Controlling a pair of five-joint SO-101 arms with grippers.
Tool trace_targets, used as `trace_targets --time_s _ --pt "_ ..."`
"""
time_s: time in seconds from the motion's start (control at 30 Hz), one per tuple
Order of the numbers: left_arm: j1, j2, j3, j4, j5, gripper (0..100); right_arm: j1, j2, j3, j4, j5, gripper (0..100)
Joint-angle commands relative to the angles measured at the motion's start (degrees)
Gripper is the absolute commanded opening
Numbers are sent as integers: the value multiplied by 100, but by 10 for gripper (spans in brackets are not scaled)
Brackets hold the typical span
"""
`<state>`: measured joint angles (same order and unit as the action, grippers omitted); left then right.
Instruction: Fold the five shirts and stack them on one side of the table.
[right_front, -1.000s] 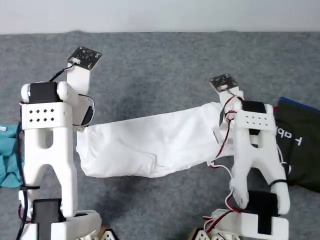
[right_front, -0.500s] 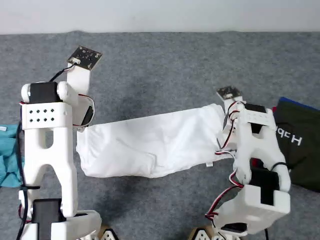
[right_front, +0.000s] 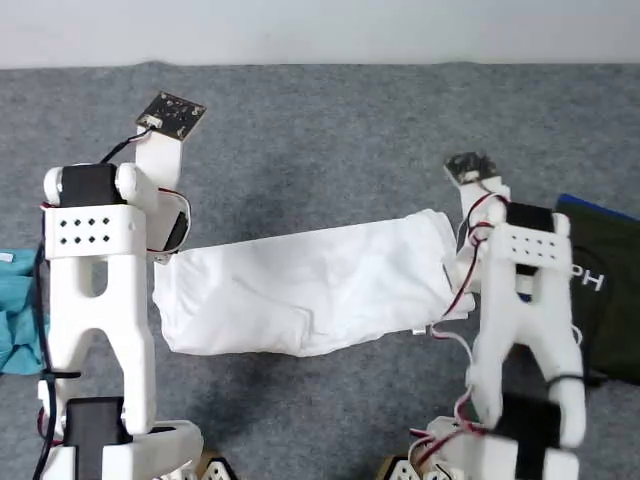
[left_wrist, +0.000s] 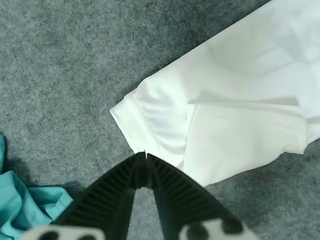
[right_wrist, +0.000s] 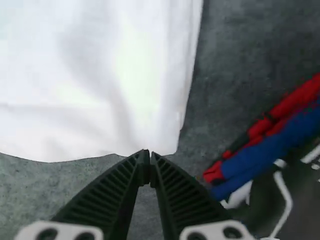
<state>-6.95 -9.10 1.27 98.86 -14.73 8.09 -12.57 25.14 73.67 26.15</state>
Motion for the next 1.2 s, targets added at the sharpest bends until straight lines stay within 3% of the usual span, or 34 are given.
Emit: trace_targets --time_s 0.0,0.2,0.4,0.57,0.83,1.17 --pt "237 -229 -198 123 35 6 22 -787 -325 154 -53 10" --pt "1319 -176 -207 -123 114 8 13 -1710 -325 673 -70 10" --pt "2057 123 -171 -1196 1081 54 13 -2958 -343 927 -510 10" --pt "2541 1257 -382 -1424 1618 92 13 -4004 -343 927 -624 10" --pt "3253 2910 -2448 -1389 2066 94 -4 -5367 -352 866 -1116 11" --pt "4431 4905 -5033 -1389 2075 94 -804 -6484 -352 866 -1116 11"
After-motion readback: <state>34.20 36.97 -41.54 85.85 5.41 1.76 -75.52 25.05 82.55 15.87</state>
